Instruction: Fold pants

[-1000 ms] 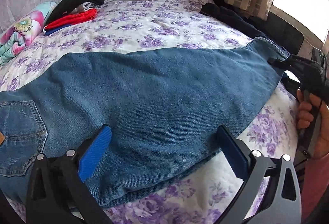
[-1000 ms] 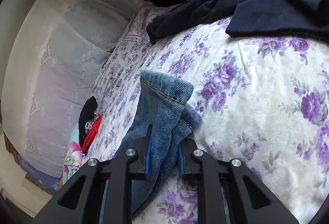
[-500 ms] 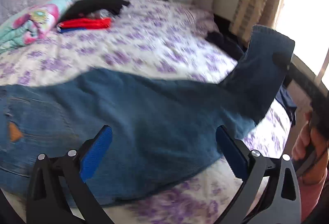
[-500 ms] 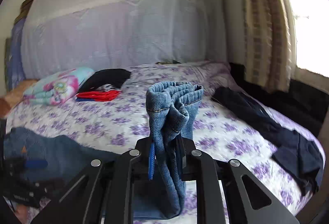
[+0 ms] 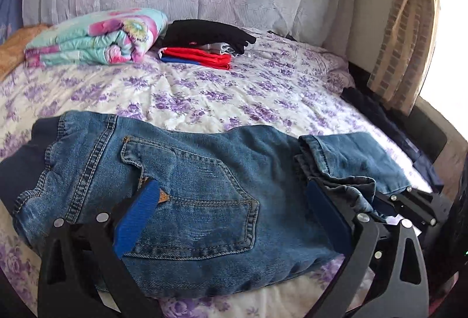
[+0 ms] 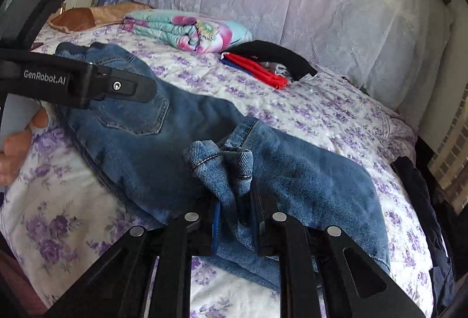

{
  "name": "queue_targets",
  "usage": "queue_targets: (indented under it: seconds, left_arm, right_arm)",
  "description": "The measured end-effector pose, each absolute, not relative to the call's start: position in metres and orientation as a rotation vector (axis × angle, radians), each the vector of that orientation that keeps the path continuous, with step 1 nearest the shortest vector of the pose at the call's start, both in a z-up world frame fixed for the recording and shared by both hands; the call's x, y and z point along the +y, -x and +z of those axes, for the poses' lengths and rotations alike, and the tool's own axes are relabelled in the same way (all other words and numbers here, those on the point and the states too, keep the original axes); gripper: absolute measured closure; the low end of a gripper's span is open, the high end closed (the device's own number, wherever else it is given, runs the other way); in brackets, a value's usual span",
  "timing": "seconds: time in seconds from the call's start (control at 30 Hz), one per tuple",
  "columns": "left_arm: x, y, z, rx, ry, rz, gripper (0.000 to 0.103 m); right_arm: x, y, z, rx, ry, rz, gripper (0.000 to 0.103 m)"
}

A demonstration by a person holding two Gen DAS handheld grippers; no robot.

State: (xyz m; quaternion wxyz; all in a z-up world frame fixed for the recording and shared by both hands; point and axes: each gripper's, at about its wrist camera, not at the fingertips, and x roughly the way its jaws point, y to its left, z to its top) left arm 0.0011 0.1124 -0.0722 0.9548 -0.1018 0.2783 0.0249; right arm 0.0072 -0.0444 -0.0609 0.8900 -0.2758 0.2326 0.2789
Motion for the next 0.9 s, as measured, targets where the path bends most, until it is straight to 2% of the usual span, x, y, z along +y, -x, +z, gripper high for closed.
queue_targets:
  seconds: [0.13,0.4,0.43,0.53,0.57,0.63,0.67,0.7,0.77,0.9]
  left_arm:
    - [0.111,-0.007,-0.083,0.6,0.19,0.056,0.005]
    - [0.115,-0.007,-0.084,0.594,0.21,0.046,0.005]
    - [0.115,-0.007,-0.084,0.593,0.211,0.045,0.005]
    - [0.115,-0.006,-0.084,0.591,0.213,0.043,0.005]
    - [0.115,-0.006,-0.084,0.59,0.213,0.042,0.005]
    - [0.115,-0.006,-0.084,0.59,0.214,0.042,0.005]
    - [0.114,-0.007,-0.084,0.591,0.213,0.046,0.005]
    - [0.113,-0.008,-0.083,0.593,0.209,0.052,0.005]
    - [0.112,-0.009,-0.081,0.595,0.204,0.061,0.005]
    - [0.107,-0.005,-0.065,0.549,0.235,0.011,0.005]
  right_arm:
    - [-0.054,-0.011,-0.06,0.536,0.535,0.605,0.086]
    - [-0.13,-0.03,-0.015,0.457,-0.137,0.735,0.086]
    - [-0.126,-0.032,-0.019,0.487,-0.119,0.739,0.086]
    - [-0.083,-0.036,-0.055,0.677,0.203,0.721,0.084]
    - [-0.073,-0.031,-0.07,0.698,0.287,0.702,0.081]
    - [-0.067,-0.021,-0.074,0.661,0.323,0.71,0.067]
    - [-0.066,-0.021,-0.073,0.678,0.307,0.739,0.052]
    - [-0.066,-0.021,-0.071,0.684,0.289,0.757,0.043]
    - [-0.068,-0.018,-0.069,0.681,0.265,0.783,0.034]
    - [-0.092,-0.005,-0.051,0.621,0.202,0.861,0.033]
